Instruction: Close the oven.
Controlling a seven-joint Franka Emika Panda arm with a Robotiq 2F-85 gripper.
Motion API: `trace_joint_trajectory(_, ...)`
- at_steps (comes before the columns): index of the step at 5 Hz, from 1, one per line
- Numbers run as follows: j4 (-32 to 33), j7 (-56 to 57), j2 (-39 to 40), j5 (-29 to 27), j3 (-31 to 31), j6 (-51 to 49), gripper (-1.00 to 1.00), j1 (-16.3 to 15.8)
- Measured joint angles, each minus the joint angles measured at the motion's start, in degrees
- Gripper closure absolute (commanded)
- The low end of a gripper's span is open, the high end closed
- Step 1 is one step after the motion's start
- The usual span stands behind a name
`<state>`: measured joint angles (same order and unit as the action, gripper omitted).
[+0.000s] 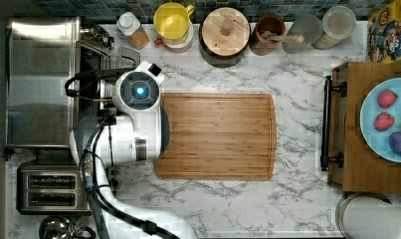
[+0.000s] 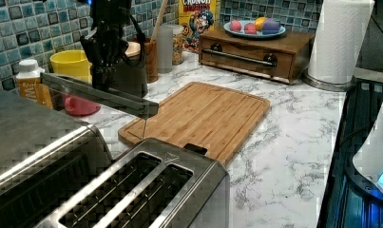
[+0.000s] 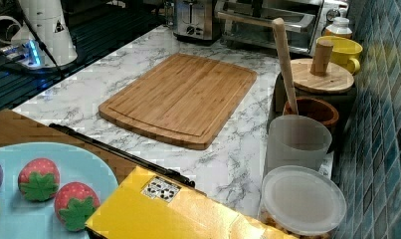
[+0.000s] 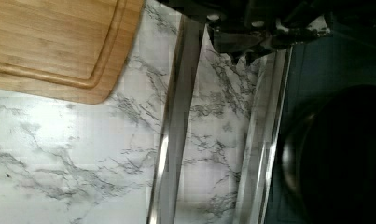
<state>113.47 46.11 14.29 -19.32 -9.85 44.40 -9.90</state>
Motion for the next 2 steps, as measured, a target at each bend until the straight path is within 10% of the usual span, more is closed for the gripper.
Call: trace_joint_trajectory(2, -3.6, -11.5, 0.0, 12.8, -1.6, -2.0, 1.00, -4.8)
